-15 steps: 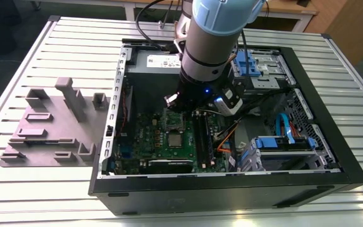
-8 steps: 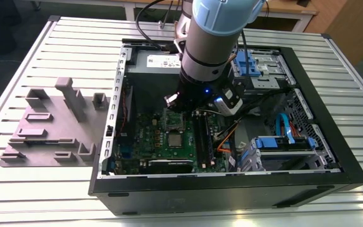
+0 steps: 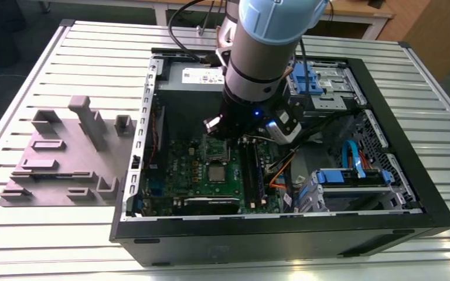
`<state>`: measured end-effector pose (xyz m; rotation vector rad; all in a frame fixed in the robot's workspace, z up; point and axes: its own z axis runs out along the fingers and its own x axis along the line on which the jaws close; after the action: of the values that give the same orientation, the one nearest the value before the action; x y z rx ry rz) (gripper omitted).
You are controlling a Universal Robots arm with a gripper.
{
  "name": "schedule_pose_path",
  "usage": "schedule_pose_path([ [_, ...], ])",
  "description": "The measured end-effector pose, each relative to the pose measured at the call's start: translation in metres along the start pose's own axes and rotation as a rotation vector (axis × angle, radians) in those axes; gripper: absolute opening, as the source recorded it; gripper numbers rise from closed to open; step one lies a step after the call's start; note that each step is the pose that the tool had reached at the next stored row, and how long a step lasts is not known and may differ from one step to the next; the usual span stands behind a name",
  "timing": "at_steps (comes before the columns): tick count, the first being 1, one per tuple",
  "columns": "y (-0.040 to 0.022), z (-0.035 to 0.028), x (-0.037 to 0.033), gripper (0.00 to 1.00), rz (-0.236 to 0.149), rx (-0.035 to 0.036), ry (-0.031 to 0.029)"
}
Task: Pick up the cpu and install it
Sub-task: 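Close the cpu cover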
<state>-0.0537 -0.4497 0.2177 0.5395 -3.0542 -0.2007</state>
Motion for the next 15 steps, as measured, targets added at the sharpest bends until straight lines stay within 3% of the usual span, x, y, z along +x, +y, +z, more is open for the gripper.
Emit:
schedule_pose_path([
  [5,-0.0017,-0.0021,0.0006,0.1,0.0,-0.0022,-0.0005],
  [12,-0.0047,-0.0048,0.0012,0.1,-0.001,-0.0142,-0.0044],
  [15,-0.0062,-0.0053,0.0016,0.1,-0.001,-0.0159,-0.0049],
])
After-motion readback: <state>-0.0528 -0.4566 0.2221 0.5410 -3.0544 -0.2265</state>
